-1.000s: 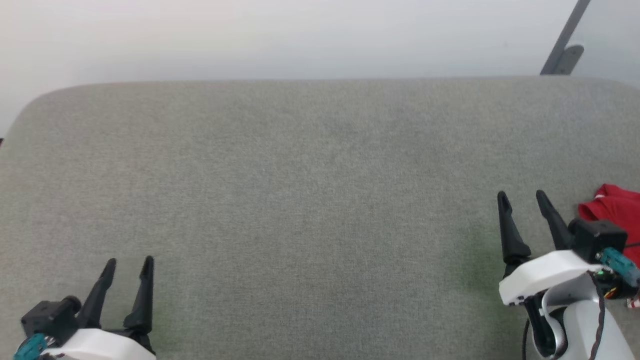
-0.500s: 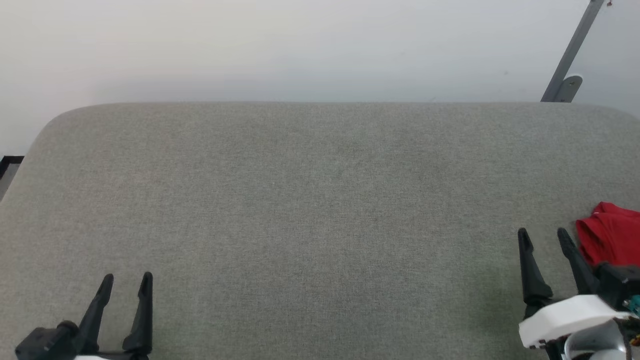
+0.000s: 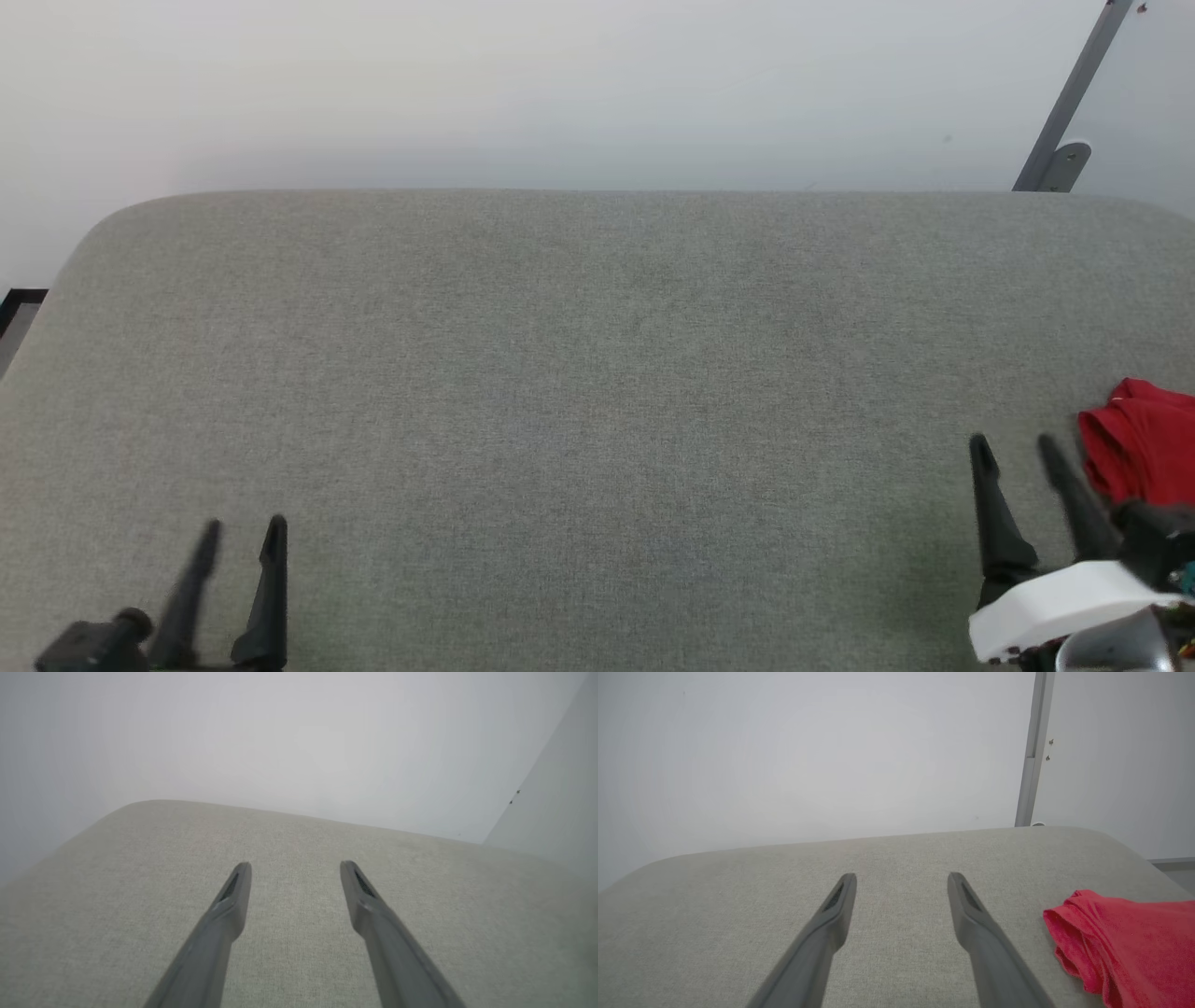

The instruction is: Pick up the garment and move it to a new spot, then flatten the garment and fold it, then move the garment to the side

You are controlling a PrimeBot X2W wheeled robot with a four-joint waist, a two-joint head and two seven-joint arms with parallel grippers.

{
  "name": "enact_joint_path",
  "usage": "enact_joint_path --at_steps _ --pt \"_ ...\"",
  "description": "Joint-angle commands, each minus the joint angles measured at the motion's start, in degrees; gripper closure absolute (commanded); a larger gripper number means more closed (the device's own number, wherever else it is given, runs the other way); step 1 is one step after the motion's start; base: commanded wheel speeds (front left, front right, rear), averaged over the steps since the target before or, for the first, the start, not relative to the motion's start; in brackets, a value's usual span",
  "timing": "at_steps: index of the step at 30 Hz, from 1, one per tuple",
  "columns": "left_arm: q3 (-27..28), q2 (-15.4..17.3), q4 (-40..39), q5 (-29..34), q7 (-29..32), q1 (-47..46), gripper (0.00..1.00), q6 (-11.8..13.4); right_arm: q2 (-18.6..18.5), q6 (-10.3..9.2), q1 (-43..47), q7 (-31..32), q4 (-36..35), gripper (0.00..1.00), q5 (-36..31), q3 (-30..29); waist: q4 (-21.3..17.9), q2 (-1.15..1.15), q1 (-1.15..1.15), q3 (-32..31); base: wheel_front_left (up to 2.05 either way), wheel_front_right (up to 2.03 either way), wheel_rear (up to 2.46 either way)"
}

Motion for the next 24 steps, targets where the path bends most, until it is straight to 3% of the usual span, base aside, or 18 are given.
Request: enact_joint_path --at_steps 1,5,24 --pt "-0.1 -0.3 0.5 -0.1 0.1 0.0 1.0 0.0 0.1 0.0 0.1 0.0 0.5 1.0 0.1 0.1 0.0 0.0 0.0 0.0 0.0 0.0 0.0" --pt "-0.7 -1.8 2.3 -1.0 0.4 -0.1 1.0 0.0 0.6 0.01 0.9 0.3 2.6 1.0 1.0 0.2 0.0 0.0 0.0 0.0 0.0 0.0 0.0" --pt "0.8 -4.2 4.2 -17.4 5.1 -3.9 1.0 0.0 0.9 -0.01 -1.5 2.8 4.7 1.0 20.0 0.1 -0.5 0.0 0.0 -0.1 0.0 0.0 0.0"
